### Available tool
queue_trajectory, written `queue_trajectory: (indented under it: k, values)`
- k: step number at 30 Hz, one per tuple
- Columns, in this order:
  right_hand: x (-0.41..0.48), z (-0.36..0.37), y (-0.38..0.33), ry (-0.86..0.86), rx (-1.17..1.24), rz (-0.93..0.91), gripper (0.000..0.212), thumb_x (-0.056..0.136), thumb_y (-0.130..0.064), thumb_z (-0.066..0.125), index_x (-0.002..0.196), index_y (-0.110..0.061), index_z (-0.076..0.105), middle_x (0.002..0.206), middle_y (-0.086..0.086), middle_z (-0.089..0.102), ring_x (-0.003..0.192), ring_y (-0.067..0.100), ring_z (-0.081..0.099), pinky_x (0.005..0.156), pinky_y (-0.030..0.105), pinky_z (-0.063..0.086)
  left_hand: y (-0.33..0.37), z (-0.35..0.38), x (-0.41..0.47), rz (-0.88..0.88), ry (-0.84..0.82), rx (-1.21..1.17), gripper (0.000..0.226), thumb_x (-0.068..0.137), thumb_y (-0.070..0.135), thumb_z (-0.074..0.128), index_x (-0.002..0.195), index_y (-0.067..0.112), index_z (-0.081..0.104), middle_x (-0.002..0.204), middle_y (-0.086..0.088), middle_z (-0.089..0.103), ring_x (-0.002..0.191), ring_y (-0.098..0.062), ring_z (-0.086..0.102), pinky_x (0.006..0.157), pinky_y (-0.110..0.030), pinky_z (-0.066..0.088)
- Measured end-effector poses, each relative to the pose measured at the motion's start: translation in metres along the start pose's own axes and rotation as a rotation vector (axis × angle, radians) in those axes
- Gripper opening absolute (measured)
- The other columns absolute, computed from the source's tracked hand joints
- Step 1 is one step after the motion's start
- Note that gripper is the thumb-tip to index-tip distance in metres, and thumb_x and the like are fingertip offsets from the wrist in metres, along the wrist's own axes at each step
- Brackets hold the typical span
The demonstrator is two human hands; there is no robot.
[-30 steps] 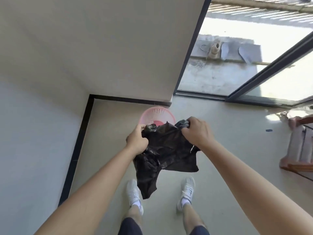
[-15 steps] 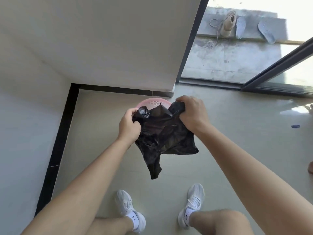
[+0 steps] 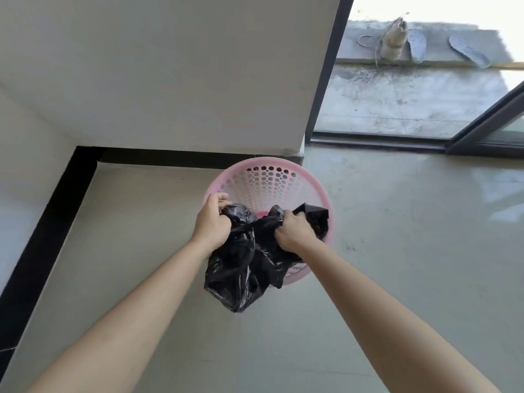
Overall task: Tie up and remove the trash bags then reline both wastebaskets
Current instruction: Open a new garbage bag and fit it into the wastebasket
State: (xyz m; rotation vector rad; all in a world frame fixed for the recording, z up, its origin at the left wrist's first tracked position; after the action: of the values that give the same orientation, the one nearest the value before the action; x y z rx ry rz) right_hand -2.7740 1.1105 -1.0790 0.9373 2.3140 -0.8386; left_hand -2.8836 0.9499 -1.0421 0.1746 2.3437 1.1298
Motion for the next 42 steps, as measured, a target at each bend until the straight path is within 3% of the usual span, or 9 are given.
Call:
queue_trajectory:
  k: [6,8,13,18,24,31,36,39,42]
  values:
    - [0.04,0.046,-0.02,-0.25,-0.053,-0.153,0.051,0.106,-0.021,0.036,0.152,-0.004,0.023,0.151,0.023,0.037,0.134,0.036,0.042,0.105,0.038,0.033,-0.01,0.01,0.03,0.139,0.088,0.03,0.053,0.082,-0.01,0.041,0.131,0.01,0.048,0.132,-0.003,0.055,0.125,-0.018,0.051,0.105,-0.027,0.037]
    - [0.03,0.041,-0.023,-0.272,-0.161,-0.249,0.041,0.105,-0.016,0.039,0.144,-0.006,0.042,0.146,0.019,0.047,0.125,0.032,0.05,0.1,0.037,0.038,-0.005,0.006,0.02,0.183,0.101,0.158,0.048,0.085,-0.006,0.045,0.13,0.01,0.05,0.136,-0.005,0.055,0.128,-0.02,0.051,0.106,-0.028,0.038]
    - [0.019,-0.04,-0.022,0.173,-0.31,-0.391,0.031,0.091,-0.002,0.052,0.119,-0.01,0.064,0.114,0.013,0.067,0.1,0.03,0.062,0.086,0.039,0.054,0.019,-0.03,-0.001,0.273,0.263,0.631,0.016,0.09,0.019,0.059,0.102,0.012,0.067,0.11,-0.01,0.065,0.1,-0.033,0.062,0.08,-0.037,0.049]
    - [0.003,-0.142,-0.014,0.631,-0.149,-0.432,0.024,0.093,-0.014,0.061,0.116,-0.013,0.061,0.11,0.016,0.064,0.099,0.036,0.061,0.08,0.042,0.053,0.047,-0.086,0.016,0.095,0.388,0.821,0.052,0.088,0.053,0.063,0.059,0.01,0.06,0.058,-0.007,0.056,0.062,-0.031,0.055,0.06,-0.03,0.041]
    - [-0.029,-0.111,0.006,0.448,-0.263,-0.704,0.062,0.076,-0.045,0.08,0.118,-0.011,0.051,0.108,0.004,0.054,0.09,0.023,0.055,0.076,0.034,0.046,0.023,-0.061,0.01,-0.081,-0.027,-0.057,0.03,0.077,0.0,0.08,0.1,0.006,0.061,0.076,-0.011,0.066,0.055,-0.019,0.065,0.046,-0.026,0.054]
    - [-0.022,-0.087,0.019,0.316,-0.049,-0.575,0.022,0.097,-0.018,0.055,0.108,-0.012,0.073,0.1,0.011,0.072,0.088,0.026,0.063,0.073,0.031,0.051,-0.017,-0.022,0.005,-0.221,-0.215,-0.371,0.028,0.088,-0.009,0.053,0.103,0.01,0.065,0.094,-0.021,0.067,0.072,-0.029,0.069,0.064,-0.044,0.062]
    - [-0.007,-0.11,0.029,0.414,0.271,-0.395,0.03,0.096,-0.026,0.047,0.097,-0.008,0.071,0.097,0.013,0.072,0.098,0.033,0.064,0.088,0.041,0.053,-0.014,-0.046,0.017,-0.028,0.104,-0.293,0.027,0.095,0.001,0.055,0.112,0.012,0.073,0.095,-0.011,0.071,0.075,-0.02,0.066,0.071,-0.03,0.056]
    - [0.001,-0.121,0.031,0.582,0.167,-0.342,0.026,0.096,-0.027,0.047,0.111,-0.013,0.063,0.11,0.011,0.068,0.106,0.032,0.06,0.087,0.038,0.048,-0.011,-0.067,0.032,0.11,0.298,0.038,0.024,0.093,0.013,0.062,0.113,0.018,0.074,0.099,-0.005,0.072,0.092,-0.022,0.067,0.084,-0.031,0.054]
    - [0.007,-0.114,0.021,0.418,0.038,-0.463,0.034,0.089,-0.041,0.068,0.118,-0.03,0.054,0.099,-0.002,0.071,0.09,0.02,0.069,0.077,0.037,0.056,-0.004,-0.092,0.042,0.186,0.534,0.208,0.019,0.089,0.03,0.068,0.104,0.018,0.07,0.092,0.0,0.072,0.098,-0.026,0.065,0.084,-0.032,0.049]
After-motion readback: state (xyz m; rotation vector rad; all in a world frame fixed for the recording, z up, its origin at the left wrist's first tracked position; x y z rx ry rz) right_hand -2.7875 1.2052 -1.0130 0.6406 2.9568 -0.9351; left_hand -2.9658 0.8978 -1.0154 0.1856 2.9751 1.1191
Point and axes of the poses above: each hand's wrist, its own x-axis towards the middle knuckle, its own z-axis out of the palm, y = z × x, the point moved 8 cm from there along x, towards the middle knuckle
